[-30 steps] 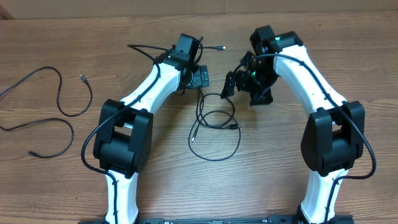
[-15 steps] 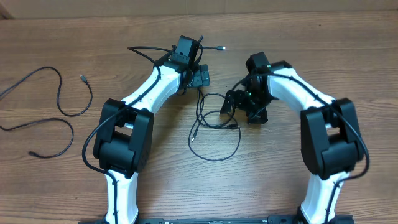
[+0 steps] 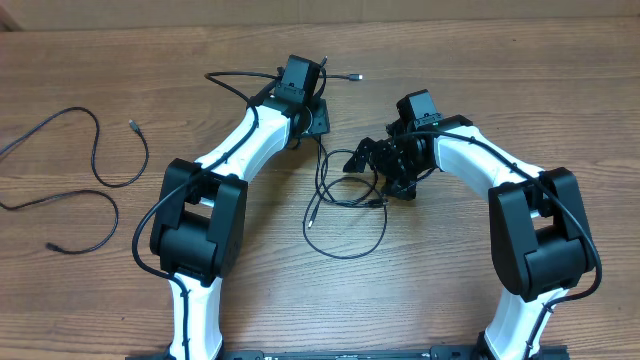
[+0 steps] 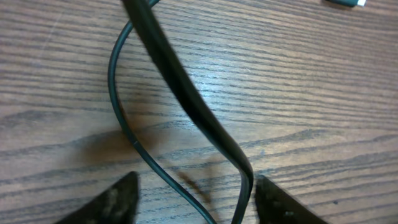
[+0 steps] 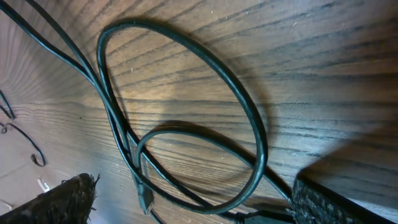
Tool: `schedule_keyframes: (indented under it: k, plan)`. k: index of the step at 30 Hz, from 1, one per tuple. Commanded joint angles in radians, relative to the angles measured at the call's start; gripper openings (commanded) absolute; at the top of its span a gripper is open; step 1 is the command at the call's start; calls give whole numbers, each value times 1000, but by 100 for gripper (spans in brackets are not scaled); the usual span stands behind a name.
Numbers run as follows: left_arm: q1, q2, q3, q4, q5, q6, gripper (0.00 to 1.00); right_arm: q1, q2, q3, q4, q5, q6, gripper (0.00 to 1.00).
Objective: Untangle cables
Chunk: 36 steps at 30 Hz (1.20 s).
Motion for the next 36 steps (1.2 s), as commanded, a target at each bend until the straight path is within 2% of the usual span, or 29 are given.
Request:
schedule_keyframes:
  k: [1, 4, 6, 14, 21, 22, 28, 30, 36]
  plan:
    - [-4, -6, -11, 5, -13, -1, 47, 6, 96, -67, -5, 75, 7, 100]
    - [-4, -2, -11, 19, -13, -1, 31, 6, 96, -67, -2, 75, 7, 100]
    - [-4, 2, -11, 23, -13, -1, 25, 6, 96, -67, -2, 76, 7, 100]
    - [-4, 6, -11, 32, -13, -1, 20, 6, 96, -67, 11, 75, 7, 100]
    - [-2, 6, -11, 25, -13, -1, 21, 6, 96, -67, 12, 76, 7, 100]
    - [-3, 6, -11, 24, -13, -1, 16, 6, 96, -67, 12, 76, 7, 100]
    - [-2, 6, -11, 10, -13, -1, 11, 6, 96, -67, 12, 75, 7, 100]
    - [-2, 6, -11, 10, -13, 3, 6, 6, 96, -67, 12, 75, 7, 100]
    - [-2, 6, -11, 9, -13, 3, 4, 6, 96, -68, 11, 75, 7, 100]
